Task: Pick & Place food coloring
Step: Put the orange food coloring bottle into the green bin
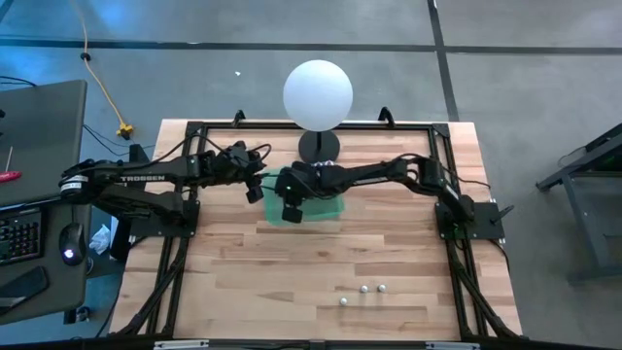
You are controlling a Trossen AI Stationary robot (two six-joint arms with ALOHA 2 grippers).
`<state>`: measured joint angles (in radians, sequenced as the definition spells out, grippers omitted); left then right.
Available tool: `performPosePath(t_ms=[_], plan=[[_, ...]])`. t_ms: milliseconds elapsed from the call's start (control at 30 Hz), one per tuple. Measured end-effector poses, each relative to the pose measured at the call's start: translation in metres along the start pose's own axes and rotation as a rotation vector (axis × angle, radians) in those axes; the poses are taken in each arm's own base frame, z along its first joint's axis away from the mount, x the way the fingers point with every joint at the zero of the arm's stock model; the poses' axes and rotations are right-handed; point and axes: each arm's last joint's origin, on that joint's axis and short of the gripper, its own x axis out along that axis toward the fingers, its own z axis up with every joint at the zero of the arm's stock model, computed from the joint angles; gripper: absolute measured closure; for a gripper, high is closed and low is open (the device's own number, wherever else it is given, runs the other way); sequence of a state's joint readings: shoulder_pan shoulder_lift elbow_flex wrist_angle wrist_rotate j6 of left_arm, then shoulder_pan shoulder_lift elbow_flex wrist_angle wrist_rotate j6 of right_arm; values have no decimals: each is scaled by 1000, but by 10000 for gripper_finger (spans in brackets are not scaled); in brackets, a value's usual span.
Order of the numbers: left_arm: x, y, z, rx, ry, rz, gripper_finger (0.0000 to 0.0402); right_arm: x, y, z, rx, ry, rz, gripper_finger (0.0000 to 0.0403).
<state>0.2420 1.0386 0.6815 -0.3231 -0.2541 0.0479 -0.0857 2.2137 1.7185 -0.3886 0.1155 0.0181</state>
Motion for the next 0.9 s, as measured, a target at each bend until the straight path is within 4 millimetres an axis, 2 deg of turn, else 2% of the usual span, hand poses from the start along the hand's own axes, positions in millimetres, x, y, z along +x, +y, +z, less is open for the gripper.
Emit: performPosePath(t_ms=[167, 500, 900], plan=[[0, 0, -2, 6, 25, -1, 278, 8, 1, 7, 0, -8, -22, 357], [0, 0, -4, 11, 45, -3, 278, 19, -7, -8, 17, 12, -40, 352], [0, 0, -5, 11, 45, -4, 278, 20, -14, -7, 24, 3, -26, 314]])
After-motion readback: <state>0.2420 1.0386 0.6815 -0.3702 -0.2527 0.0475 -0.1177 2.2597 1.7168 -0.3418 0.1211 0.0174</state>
